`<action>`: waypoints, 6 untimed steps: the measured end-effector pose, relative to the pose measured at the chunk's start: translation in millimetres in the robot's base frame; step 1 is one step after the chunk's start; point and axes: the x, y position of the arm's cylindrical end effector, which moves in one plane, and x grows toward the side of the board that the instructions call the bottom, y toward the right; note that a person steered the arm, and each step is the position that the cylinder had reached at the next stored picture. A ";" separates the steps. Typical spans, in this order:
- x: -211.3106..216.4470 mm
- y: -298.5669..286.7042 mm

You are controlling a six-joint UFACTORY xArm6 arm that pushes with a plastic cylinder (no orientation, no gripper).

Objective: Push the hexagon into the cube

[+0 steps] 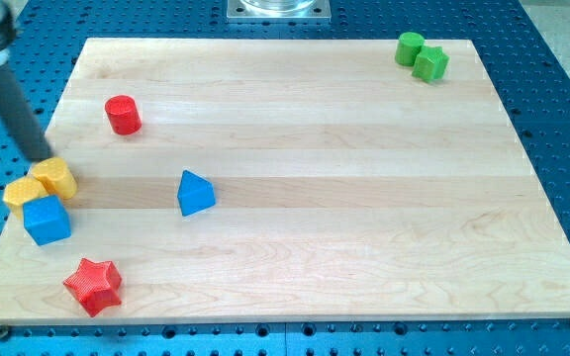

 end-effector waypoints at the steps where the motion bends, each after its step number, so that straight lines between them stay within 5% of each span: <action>1: 9.4 -1.4; 2: 73.8 -0.6; 4: 130.7 2.3; 6: 90.4 2.0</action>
